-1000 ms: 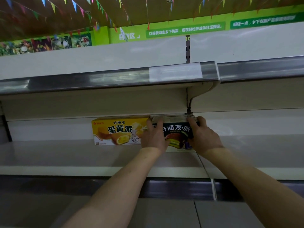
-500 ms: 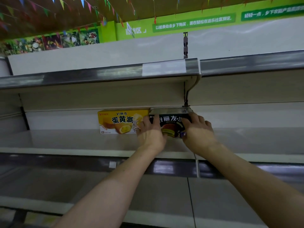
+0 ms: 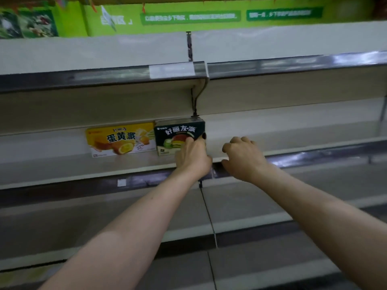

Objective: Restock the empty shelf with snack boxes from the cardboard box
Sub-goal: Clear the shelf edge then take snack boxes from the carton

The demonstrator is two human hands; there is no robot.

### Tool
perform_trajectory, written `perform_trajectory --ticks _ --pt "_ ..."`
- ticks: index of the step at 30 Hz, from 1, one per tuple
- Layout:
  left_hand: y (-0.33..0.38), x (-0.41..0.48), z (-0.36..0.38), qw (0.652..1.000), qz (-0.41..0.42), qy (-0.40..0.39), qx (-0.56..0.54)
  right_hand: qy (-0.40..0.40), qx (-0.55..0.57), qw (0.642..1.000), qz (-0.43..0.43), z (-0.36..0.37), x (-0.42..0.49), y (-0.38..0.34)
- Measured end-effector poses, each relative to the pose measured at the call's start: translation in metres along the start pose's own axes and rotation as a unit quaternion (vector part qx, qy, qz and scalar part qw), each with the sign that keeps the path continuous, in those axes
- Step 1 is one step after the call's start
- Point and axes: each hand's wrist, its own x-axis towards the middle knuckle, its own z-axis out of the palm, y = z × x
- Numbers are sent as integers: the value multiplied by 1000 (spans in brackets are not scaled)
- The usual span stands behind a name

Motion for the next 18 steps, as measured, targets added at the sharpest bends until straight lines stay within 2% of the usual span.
perform_trajectory --ticks 7,12,18 --pt "34 -67 2 991 101 -85 -23 -22 -29 994 100 -13 -95 10" --pt "75 -120 9 973 170 -153 -42 -64 -49 982 172 -32 -171 26" --pt "152 -185 7 938 254 -218 -91 -63 -76 955 278 -64 -265 66"
